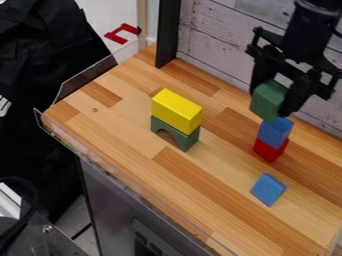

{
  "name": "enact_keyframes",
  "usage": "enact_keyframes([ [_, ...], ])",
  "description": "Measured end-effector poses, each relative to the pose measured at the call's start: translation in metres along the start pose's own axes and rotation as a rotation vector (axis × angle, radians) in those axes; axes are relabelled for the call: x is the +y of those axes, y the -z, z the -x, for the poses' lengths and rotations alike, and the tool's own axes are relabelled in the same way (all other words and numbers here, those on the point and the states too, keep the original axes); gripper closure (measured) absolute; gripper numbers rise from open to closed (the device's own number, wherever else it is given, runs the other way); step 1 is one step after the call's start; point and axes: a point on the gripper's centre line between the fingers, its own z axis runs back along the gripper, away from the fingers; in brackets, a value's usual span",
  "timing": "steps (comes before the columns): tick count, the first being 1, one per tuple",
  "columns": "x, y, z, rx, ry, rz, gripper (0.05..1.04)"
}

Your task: Picks a green block from a pile and moves it across

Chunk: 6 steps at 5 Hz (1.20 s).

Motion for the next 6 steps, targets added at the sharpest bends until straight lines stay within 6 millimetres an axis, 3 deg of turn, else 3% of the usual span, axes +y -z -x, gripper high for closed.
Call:
enact_keyframes([
  [2, -0.004, 0.007, -0.017, -0.025, 0.000, 0.061, 0.498],
  [6, 0.009, 0.014, -0.033, -0.028, -0.030, 0.078, 0.498],
])
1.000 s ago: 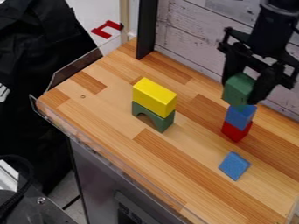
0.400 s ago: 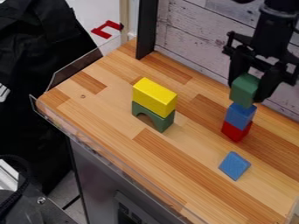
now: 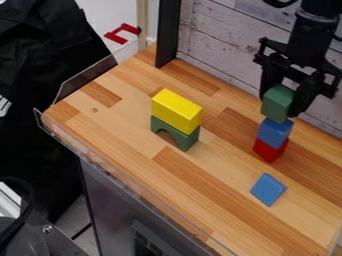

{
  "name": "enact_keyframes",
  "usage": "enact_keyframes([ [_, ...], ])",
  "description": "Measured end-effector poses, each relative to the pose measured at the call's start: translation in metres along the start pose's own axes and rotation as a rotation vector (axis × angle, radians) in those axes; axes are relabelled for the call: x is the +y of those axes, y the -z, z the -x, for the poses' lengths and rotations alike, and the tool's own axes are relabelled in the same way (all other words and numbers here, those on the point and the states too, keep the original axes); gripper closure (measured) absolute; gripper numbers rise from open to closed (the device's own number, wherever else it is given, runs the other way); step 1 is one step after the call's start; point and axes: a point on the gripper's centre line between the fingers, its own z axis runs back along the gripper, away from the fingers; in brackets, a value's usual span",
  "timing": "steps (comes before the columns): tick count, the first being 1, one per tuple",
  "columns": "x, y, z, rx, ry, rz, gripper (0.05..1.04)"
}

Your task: Picks a green block from a pile and moves it across

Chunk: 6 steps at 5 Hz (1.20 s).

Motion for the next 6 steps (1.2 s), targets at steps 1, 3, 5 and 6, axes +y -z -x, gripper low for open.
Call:
enact_keyframes([
  [1, 0.000, 0.001, 0.000, 0.005, 0.001, 0.001, 0.498],
  [3, 0.000, 0.006, 0.000, 0.018, -0.002, 0.001, 0.498],
  [5, -0.002, 0.014, 0.000, 0.040, 0.000, 0.002, 0.498],
  [6, -0.005, 0.014, 0.000, 0.038, 0.004, 0.003, 0.498],
])
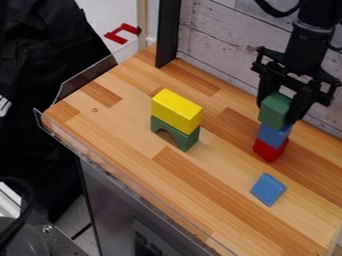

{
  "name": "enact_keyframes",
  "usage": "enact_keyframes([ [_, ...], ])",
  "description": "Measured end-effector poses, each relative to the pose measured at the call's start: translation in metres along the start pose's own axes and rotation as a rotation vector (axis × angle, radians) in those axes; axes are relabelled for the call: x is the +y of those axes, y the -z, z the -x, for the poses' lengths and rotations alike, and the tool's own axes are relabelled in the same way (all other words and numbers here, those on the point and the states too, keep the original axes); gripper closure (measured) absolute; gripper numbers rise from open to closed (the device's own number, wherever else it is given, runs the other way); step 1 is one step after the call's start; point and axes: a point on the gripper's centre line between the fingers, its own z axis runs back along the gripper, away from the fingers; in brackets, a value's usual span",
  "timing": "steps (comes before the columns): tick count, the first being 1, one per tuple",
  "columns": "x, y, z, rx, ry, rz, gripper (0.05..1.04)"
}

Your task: Picks a green block from a pile and moves it across

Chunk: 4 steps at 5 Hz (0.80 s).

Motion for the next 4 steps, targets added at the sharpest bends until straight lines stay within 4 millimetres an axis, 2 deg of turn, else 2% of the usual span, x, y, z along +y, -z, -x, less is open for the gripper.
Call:
enact_keyframes([
  [1, -0.0008, 0.0000, -0.0004, -0.003, -0.002, 0.001, 0.498],
  [2, -0.0011, 0.0028, 0.0001, 0.008, -0.003, 0.000, 0.414],
  [3, -0.0007, 0.0029, 0.0021, 0.023, -0.005, -0.002, 0.140],
  [4, -0.0007, 0.0028, 0.0025, 0.023, -0.019, -0.002, 0.082],
])
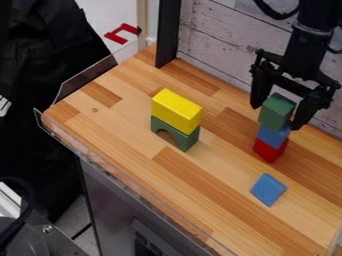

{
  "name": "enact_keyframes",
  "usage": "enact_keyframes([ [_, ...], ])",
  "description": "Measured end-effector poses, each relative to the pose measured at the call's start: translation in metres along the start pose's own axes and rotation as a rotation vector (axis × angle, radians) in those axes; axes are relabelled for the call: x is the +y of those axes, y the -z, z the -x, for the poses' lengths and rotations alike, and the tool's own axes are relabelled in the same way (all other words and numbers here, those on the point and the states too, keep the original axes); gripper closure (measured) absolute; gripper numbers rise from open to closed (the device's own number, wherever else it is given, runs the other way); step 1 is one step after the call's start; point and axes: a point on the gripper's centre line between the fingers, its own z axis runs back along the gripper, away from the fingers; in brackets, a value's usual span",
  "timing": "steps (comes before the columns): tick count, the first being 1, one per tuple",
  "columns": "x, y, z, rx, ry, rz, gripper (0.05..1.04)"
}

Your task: Picks a green block from a pile and moves it across

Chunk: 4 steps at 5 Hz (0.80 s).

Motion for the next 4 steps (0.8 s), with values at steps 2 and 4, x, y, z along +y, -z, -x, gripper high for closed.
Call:
enact_keyframes([
  [2, 0.003, -0.059, 0.015, -0.130, -0.072, 0.022, 0.084],
  [4, 0.029, -0.085, 0.030, -0.160, -0.141, 0.018, 0.084],
])
